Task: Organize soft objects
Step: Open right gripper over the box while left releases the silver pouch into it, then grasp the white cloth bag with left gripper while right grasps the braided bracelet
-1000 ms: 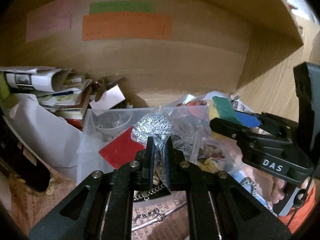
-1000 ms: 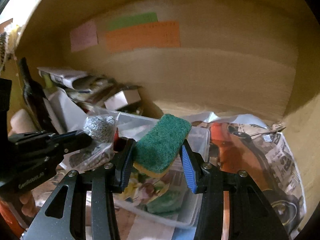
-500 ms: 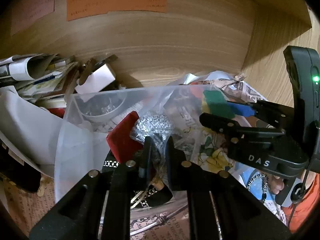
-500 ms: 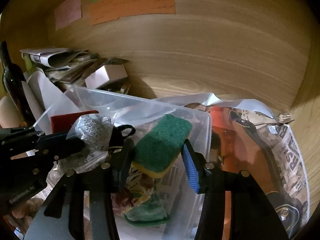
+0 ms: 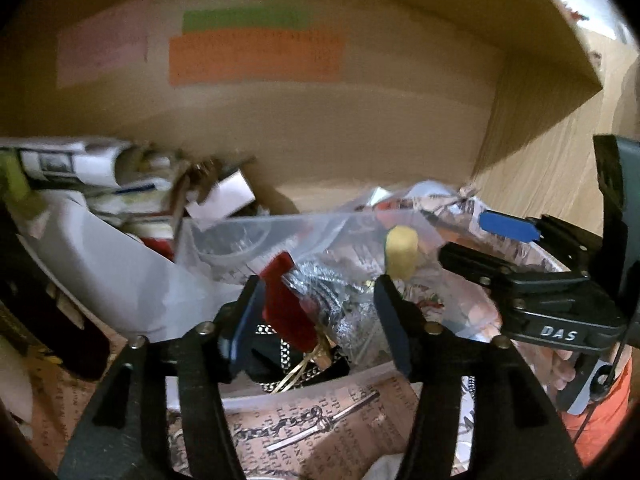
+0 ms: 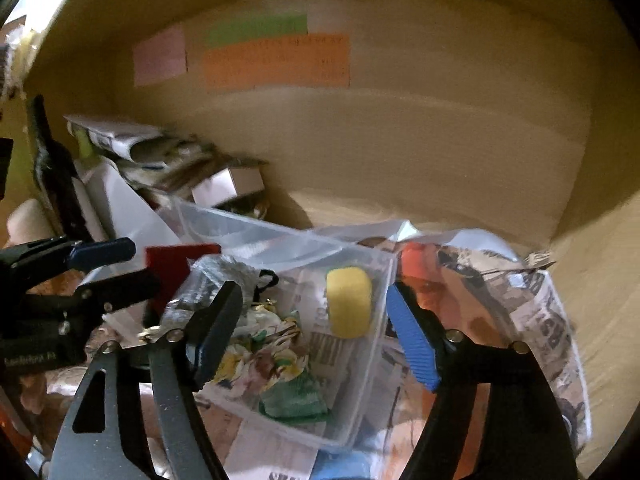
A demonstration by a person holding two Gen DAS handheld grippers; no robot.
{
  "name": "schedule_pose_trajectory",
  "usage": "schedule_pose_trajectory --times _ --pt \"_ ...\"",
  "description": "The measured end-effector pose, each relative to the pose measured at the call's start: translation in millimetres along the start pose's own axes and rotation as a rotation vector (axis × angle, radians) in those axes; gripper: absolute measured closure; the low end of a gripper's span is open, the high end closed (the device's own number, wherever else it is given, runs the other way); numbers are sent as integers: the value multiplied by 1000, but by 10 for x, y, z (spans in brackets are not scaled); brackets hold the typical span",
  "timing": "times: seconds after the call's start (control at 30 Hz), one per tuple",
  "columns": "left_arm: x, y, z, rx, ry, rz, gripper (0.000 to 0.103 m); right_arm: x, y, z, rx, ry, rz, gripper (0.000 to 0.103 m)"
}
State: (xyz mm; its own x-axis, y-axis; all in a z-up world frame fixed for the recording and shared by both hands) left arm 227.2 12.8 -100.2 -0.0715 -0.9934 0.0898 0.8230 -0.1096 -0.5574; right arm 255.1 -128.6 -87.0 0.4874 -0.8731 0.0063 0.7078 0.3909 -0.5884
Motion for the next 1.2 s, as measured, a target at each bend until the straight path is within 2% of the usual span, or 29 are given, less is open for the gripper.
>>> schedule_pose_trajectory --times 0.2,0.23,0.33,0.6,0.77,0.9,1.07,1.1,1.17,1.2 --pt "54 -377 -18 76 27 20 20 -18 -428 -39 62 2 3 21" --pt "62 -412 -29 80 29 22 13 -24 -498 -56 72 4 8 19" --pt "91 -553 -106 92 27 22 4 -42 -674 -128 92 1 6 16" --pt "214 -672 -427 47 55 0 1 -49 -789 -515 44 20 3 15" --pt "308 -593 -723 -28 43 -26 1 -42 -673 -836 -47 41 3 15" --pt "388 -534 -972 -90 43 -85 1 -64 -564 -1082 -118 58 9 16" --pt "470 -469 -1241 -150 52 -103 1 -98 -453 -1285 -192 53 6 17" --pt "477 -454 -1274 -160 52 -104 1 -96 -430 -1305 -202 52 6 18" --pt "497 -410 -1346 -187 51 -103 1 -90 -380 -1339 -226 48 11 26" --pt "492 -391 -1374 -197 48 -108 1 -87 -356 -1353 -239 46 16 34"
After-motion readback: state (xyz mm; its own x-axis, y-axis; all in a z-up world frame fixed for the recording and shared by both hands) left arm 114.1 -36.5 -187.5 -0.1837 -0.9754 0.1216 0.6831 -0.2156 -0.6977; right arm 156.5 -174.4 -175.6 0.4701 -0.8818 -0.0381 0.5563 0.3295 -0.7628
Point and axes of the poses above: each gripper's, at about its wrist camera, not at the fingertips, and y roughly the way its jaws point, x to its right, z to its top, the point moved 5 cm from there along y, roughly the way its jaws point
